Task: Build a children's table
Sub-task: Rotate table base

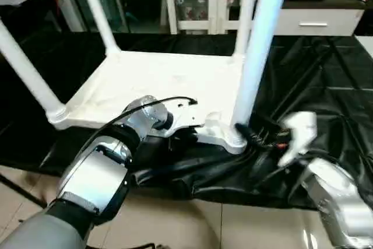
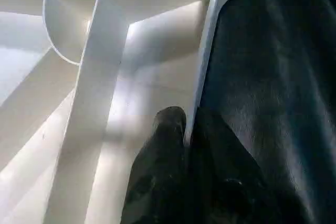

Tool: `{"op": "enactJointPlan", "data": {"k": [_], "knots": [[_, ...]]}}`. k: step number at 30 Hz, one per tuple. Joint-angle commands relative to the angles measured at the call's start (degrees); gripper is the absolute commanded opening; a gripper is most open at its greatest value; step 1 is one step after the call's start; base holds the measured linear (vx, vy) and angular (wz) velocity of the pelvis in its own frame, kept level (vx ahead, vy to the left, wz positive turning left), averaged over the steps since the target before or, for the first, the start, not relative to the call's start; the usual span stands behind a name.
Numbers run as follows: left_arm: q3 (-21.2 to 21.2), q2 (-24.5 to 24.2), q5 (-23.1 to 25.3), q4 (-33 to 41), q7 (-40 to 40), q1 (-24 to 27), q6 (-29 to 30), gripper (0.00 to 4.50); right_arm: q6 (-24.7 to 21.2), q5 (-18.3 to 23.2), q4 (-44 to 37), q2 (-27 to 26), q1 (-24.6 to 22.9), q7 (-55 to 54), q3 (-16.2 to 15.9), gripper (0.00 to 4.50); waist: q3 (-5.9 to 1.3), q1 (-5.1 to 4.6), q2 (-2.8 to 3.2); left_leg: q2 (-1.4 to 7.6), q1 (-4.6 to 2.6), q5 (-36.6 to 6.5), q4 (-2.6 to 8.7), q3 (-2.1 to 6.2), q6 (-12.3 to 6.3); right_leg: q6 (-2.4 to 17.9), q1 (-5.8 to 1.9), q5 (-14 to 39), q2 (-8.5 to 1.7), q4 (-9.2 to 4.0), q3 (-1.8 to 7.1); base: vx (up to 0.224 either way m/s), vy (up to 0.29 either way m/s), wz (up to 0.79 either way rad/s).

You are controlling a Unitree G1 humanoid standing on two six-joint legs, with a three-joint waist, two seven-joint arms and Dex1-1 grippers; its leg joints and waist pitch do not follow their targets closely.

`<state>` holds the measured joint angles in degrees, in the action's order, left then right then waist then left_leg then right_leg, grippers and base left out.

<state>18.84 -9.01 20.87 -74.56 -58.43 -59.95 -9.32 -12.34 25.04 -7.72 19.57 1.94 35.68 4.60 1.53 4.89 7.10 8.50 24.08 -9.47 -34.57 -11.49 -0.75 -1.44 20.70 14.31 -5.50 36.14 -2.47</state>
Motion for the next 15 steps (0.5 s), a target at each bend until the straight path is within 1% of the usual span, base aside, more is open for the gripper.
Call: {"op": "enactJointPlan", "data": {"k": [1, 2, 3, 4, 5, 6, 7, 8, 9, 10, 11, 12, 13, 14, 15], "knots": [[-2.76, -0.95, -2.68, -2.0, 1.13, 3.01, 4.69, 0.17, -1.79, 0.34, -0.75, 1.1, -0.34, 0.16, 1.1, 2.87, -2.97, 0.38, -2.4, 5.09, -1.8, -14.98, 4.76, 3.26, -5.58, 14.3, -1.26, -0.35, -5.13, -4.61, 1.62, 0.0, 0.0, 0.0], [-3.2, -0.91, -3.2, -1.57, 0.47, 3.42, 4.84, 0.17, -1.75, -0.43, 0.16, 1.52, -0.19, -0.29, 1.64, 2.87, -2.84, 0.18, -2.66, 4.97, -1.73, -14.55, 4.72, 3.13, -5.69, 14.47, -1.14, 0.4, -5.12, -4.78, 1.64, 0.0, 0.0, 0.0], [-3.55, -0.84, -3.78, -1.2, 0.19, 3.79, 5.22, 0.17, -1.74, -1.2, 1.09, 1.98, 0.13, -0.76, 2.04, 2.87, -2.92, 0.24, -2.49, 4.9, -1.79, -14.29, 4.57, 3.06, -5.72, 14.59, -1.05, 0.74, -5.15, -4.77, 1.69, 0.0, 0.0, 0.0], [-3.77, -0.79, -4.11, -0.96, 0.29, 4.05, 5.88, 0.16, -1.92, -2.14, 1.94, 2.41, 0.56, -1.38, 2.23, 2.87, -2.78, 0.23, -2.46, 4.86, -1.86, -14.5, 4.55, 2.94, -5.67, 14.68, -0.83, 1.93, -5.12, -5.05, 1.75, 0.0, 0.0, 0.0], [-3.83, -0.76, -4.23, -0.78, 0.35, 4.18, 6.26, 0.16, -2.1, -2.54, 2.22, 2.64, 0.72, -1.69, 2.3, 2.87, -2.78, 0.27, -2.53, 4.83, -1.88, -14.49, 4.5, 2.94, -5.4, 14.77, -0.82, 2.92, -5.14, -5.05, 1.77, 0.0, 0.0, 0.0], [-3.87, -0.68, -4.48, 0.03, 0.4, 4.77, 6.44, 0.15, -2.61, -3.54, 2.91, 3.27, 1.26, -2.56, 2.41, 2.87, -2.7, 0.23, -2.97, 4.84, -1.92, -14.58, 4.54, 2.83, -5.48, 14.66, -0.77, 3.37, -5.03, -5.24, 1.79, 0.0, 0.0, 0.0], [-3.92, -0.62, -4.69, 0.75, 0.05, 5.32, 5.49, 0.14, -2.74, -3.83, 3.29, 3.46, 1.69, -2.88, 2.44, 2.87, -2.61, 0.27, -3.33, 4.92, -1.87, -13.77, 4.63, 2.86, -5.57, 14.3, -0.76, 3.89, -4.93, -5.24, 1.77, 0.0, 0.0, 0.0], [-3.92, -0.62, -4.69, 0.75, 0.05, 5.32, 5.49, 0.14, -2.74, -3.83, 3.29, 3.46, 1.69, -2.88, 2.44, 2.87, -2.64, 0.26, -3.19, 4.88, -1.77, -13.51, 4.55, 2.88, -5.73, 14.31, -0.83, 3.85, -5.02, -5.1, 1.8, 0.0, 0.0, 0.0], [-3.97, -0.57, -4.85, 1.45, -0.49, 5.81, 4.43, 0.11, -2.92, -3.8, 3.37, 3.64, 1.96, -3.06, 2.4, 2.87, -2.63, 0.32, -3.37, 4.89, -1.81, -13.32, 4.55, 2.83, -5.9, 14.23, -0.81, 3.97, -5.07, -5.23, 1.81, 0.0, 0.0, 0.0], [-3.95, -0.56, -5.09, 2.32, -1.57, 6.47, 2.24, 0.09, -2.91, -4.15, 3.63, 3.89, 2.29, -3.22, 2.13, 2.87, -2.62, 0.39, -3.68, 4.94, -1.81, -13.09, 4.51, 2.78, -6.25, 14.04, -0.76, 4.19, -5.07, -5.32, 1.85, 0.0, 0.0, 0.0], [-3.7, -0.74, -5.28, 3.4, -3.15, 7.3, -0.44, 0.07, -2.97, -4.92, 4.16, 4.13, 2.76, -3.73, 1.62, 2.87, -2.65, 0.35, -4.06, 4.9, -1.68, -12.51, 4.41, 2.71, -6.54, 13.94, -0.82, 3.68, -5.01, -5.14, 1.86, 0.0, 0.0, 0.0], [-3.25, -1.02, -5.42, 4.69, -4.94, 8.27, -3.77, 0.06, -2.75, -5.67, 4.76, 4.31, 3.2, -3.94, 1.05, 2.87, -2.79, 0.6, -3.62, 5.0, -1.7, -10.96, 4.38, 2.86, -7.19, 13.62, -0.69, 2.4, -4.99, -5.0, 1.79, 0.0, 0.0, 0.0], [-2.38, -1.66, -5.69, 7.4, -8.22, 10.17, -8.18, 0.03, -2.88, -5.6, 5.38, 4.18, 3.92, -2.95, 0.08, 2.87, -2.9, 0.69, -3.62, 5.18, -1.8, -10.72, 4.46, 2.84, -7.38, 13.62, -0.65, 1.21, -4.91, -4.84, 1.78, 0.0, 0.0, 0.0], [-1.97, -1.85, -5.75, 8.25, -8.93, 10.76, -9.67, 0.03, -3.33, -4.76, 5.18, 4.27, 3.95, -1.38, -0.46, 2.87, -2.86, 0.44, -4.82, 5.15, -1.74, -10.32, 4.44, 2.61, -7.88, 13.73, -0.73, -0.14, -4.74, -4.77, 1.76, 0.0, 0.0, 0.0], [-1.74, -1.96, -5.79, 8.75, -9.35, 11.1, -10.54, 0.03, -3.59, -4.27, 5.06, 4.31, 3.97, -0.46, -0.77, 2.87, -3.12, 0.88, -4.06, 5.31, -1.83, -8.6, 4.21, 2.64, -8.76, 14.04, -0.67, -3.92, -4.9, -4.25, 1.77, 0.0, 0.0, 0.0]]}}
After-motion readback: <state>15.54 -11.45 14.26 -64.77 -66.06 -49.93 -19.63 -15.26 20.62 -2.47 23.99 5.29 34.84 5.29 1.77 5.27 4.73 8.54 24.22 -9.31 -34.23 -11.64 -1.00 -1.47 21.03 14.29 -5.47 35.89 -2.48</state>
